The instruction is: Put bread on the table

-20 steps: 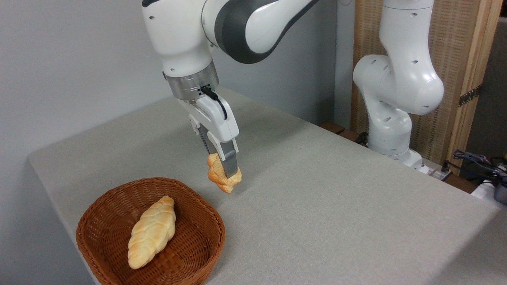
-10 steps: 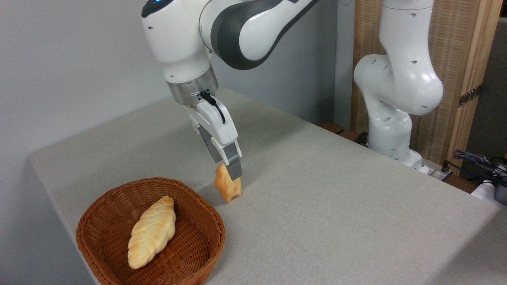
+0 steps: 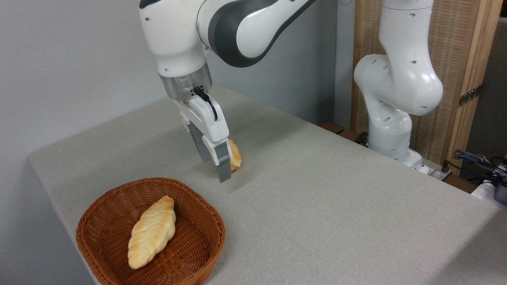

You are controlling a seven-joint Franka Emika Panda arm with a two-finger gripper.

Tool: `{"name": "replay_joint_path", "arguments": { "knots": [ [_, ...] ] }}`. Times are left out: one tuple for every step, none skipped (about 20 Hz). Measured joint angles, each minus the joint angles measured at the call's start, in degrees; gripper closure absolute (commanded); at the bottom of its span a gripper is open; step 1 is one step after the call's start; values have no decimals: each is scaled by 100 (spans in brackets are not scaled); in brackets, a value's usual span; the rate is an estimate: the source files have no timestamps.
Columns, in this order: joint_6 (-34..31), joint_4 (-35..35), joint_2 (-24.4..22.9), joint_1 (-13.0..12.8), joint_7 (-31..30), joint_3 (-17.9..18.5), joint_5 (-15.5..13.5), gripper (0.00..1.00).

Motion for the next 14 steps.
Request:
{"name": "replay_joint_path", "arguments": {
  "knots": [
    [68,71,-8,15,0,26,0,0],
    [112,145,-19,20,0,89,0,0],
    [125,229,-28,25,0,178,0,0],
    [127,302,-37,32,0,266,0,0],
    [127,365,-42,37,0,342,0,0],
    [134,411,-43,41,0,405,0,0],
    [176,437,-43,46,0,450,0,0],
    [269,447,-42,56,0,466,0,0],
    [370,447,-39,60,-1,470,0,0],
    [450,447,-34,60,-13,472,0,0],
    [508,447,-30,60,-31,486,0,0],
    [538,447,-28,60,-36,517,0,0],
    [548,448,-29,60,-36,551,0,0],
    [551,449,-29,61,-36,594,0,0]
  ]
}}
